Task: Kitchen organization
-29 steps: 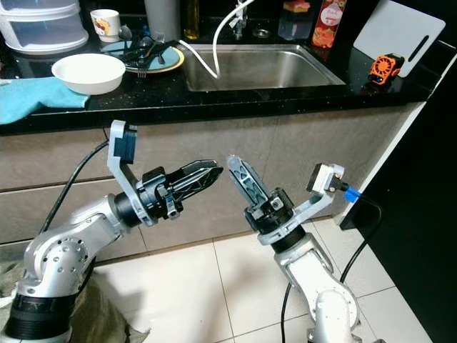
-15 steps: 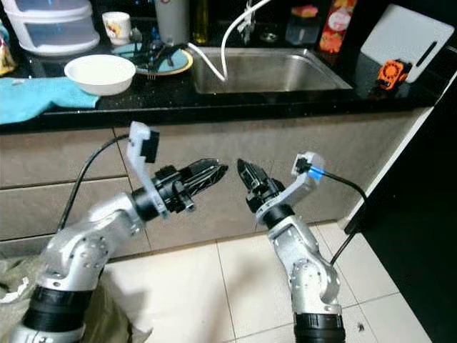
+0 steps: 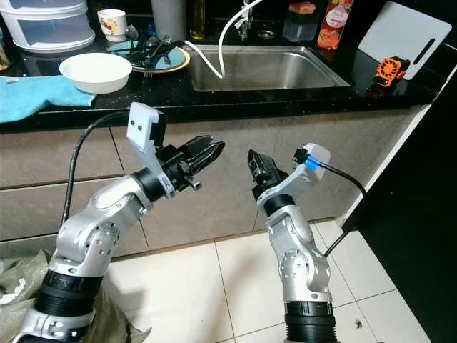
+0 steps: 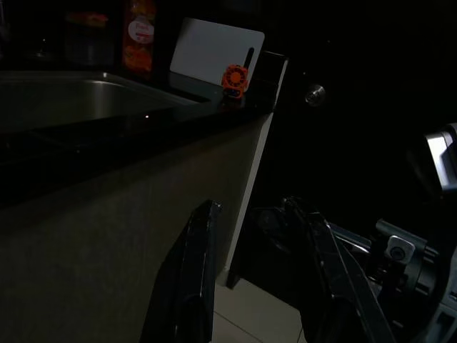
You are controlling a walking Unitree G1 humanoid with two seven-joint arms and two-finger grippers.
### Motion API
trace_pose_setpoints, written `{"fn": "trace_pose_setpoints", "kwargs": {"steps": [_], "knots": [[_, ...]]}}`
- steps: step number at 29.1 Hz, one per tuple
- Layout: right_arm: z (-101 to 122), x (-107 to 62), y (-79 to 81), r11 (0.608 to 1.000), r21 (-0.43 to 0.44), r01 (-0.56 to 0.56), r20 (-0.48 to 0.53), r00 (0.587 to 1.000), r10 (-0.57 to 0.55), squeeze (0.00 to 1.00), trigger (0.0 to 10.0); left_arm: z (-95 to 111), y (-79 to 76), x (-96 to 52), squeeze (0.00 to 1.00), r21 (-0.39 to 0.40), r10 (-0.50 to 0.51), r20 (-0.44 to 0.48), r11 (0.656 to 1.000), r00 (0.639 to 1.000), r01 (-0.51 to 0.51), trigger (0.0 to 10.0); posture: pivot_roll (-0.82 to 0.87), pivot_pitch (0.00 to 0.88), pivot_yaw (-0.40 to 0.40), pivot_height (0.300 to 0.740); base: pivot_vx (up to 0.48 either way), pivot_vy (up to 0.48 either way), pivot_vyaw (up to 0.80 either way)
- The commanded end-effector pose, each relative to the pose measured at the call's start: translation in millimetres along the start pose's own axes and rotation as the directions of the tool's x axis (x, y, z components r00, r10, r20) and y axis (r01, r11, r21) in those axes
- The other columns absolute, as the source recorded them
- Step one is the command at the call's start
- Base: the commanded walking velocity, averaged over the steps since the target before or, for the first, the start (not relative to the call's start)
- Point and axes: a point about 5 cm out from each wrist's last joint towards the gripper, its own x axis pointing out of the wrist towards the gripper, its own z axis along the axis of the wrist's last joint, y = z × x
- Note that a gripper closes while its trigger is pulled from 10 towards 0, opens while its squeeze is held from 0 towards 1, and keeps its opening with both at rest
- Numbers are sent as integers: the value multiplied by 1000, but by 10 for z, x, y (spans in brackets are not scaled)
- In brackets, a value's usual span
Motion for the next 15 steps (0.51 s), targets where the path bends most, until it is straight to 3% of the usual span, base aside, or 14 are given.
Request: {"fn": "trace_pose_setpoints", "kwargs": {"steps": [1,10,15], "knots": [[48,-4,-38,999,-5,33,30,999,-33,0,10000,-23,-42,37,0,21,-12,-13,1000,1000,12,10000,249,0,-78,740,0,0,0],[107,8,11,998,-65,26,60,998,-22,0,10000,-28,28,61,0,79,81,-12,994,997,-80,10000,253,0,-75,740,0,0,0],[98,17,-21,997,-55,47,61,997,-43,0,10000,2,68,70,0,103,112,-1,988,994,-111,10000,252,0,-82,740,0,0,0]]}}
